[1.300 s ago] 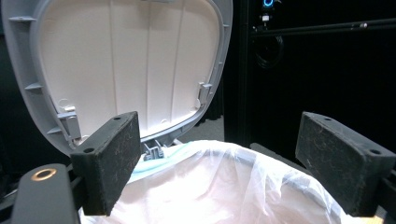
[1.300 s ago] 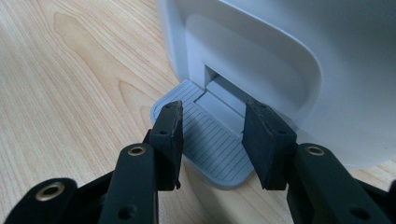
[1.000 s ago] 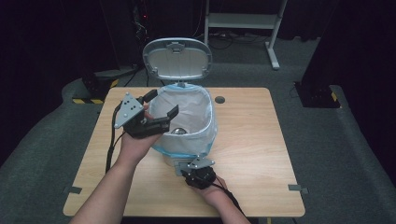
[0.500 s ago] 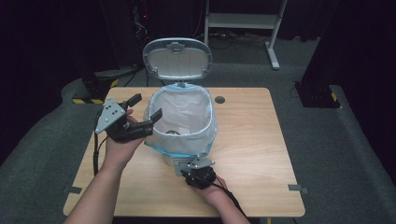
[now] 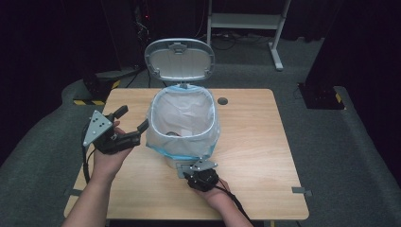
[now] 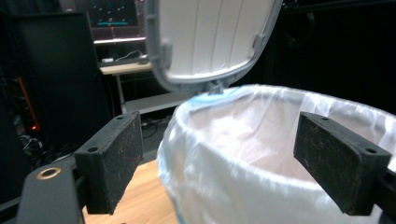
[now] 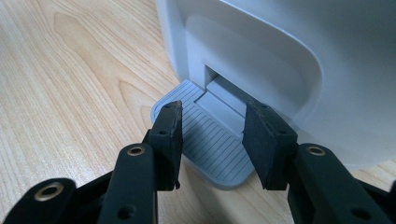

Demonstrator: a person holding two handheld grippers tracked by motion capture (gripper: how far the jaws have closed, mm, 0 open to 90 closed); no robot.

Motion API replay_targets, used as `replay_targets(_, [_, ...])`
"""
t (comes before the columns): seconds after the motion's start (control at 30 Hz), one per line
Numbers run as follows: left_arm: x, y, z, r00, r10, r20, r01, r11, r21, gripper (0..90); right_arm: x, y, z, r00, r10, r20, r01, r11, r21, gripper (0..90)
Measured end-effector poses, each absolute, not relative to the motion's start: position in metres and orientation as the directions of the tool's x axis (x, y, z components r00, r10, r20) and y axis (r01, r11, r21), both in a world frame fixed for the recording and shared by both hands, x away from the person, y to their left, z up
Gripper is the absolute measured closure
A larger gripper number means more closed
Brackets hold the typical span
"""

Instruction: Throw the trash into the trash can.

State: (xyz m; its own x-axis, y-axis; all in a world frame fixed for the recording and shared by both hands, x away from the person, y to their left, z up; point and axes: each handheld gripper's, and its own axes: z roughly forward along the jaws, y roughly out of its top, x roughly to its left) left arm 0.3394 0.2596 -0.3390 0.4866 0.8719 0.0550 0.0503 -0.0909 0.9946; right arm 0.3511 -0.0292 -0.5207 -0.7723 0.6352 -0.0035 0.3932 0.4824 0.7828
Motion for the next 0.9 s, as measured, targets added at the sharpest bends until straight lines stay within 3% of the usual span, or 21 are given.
replay_targets(0.3, [0.332, 0.28, -0.368, 0.436, 0.899, 0.041, 0.109, -0.098, 0.989, 16.2, 0.351, -0.029, -0.521, -0.772, 0.635, -0.003, 0.393, 0.482, 0.783, 57.6])
replay_targets(0.9, [0.33, 0.304, -0.458, 0.395, 0.919, -0.001, 0.349, -0.149, 0.925, 16.1, 0.351, -0.03, -0.521, -0.77, 0.638, 0.0, 0.396, 0.478, 0.784, 57.6])
